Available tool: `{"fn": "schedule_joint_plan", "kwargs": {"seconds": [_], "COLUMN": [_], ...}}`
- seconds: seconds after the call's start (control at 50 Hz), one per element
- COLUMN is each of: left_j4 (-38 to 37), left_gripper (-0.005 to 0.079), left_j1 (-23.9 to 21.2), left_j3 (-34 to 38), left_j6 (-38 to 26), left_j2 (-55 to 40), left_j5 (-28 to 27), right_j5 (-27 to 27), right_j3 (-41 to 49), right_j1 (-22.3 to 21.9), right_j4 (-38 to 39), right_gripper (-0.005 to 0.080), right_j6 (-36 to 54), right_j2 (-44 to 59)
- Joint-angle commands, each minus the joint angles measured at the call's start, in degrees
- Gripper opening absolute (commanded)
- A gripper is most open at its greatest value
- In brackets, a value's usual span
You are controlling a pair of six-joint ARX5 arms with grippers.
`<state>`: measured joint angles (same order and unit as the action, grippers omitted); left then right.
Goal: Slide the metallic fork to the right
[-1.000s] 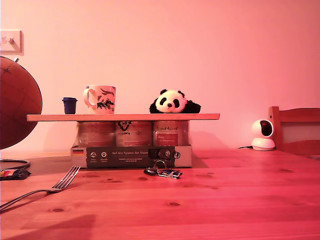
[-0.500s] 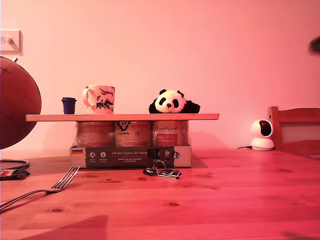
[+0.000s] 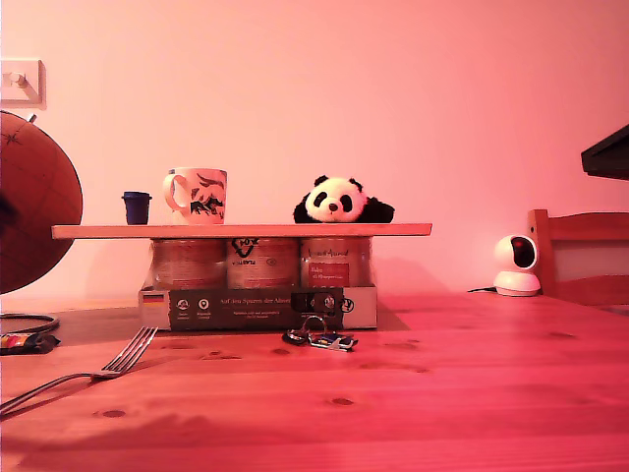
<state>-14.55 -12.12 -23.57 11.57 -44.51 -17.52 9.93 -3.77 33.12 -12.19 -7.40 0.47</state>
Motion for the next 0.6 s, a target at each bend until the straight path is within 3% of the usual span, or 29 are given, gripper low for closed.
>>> {"fn": "schedule_joint_plan", "kwargs": {"seconds": [0.0, 0.12, 0.58], "left_j4": [-1.05, -2.67, -6.69], "left_gripper": [0.0193, 0.0278, 0.0279], "left_j1": [-0.37, -0.59, -2.01], "left_j3": [-1.88, -6.4, -18.6], "left_j6": [-1.49, -2.23, -6.56], "left_j2": [-3.58, -10.62, -34.64], "left_j5": [0.24, 1.49, 5.44], "right_j5": [-0.09, -0.09, -0.11], "right_j3": [-0.61, -0.61, -0.61], "right_j1": [0.24, 0.24, 0.24], "right_j4": [0.28, 0.28, 0.28], "right_gripper": [-0.0012, -0.0012, -0.0012], "right_j6": [0.35, 0.35, 0.35], "right_j2": [-0.35, -0.35, -0.35]}}
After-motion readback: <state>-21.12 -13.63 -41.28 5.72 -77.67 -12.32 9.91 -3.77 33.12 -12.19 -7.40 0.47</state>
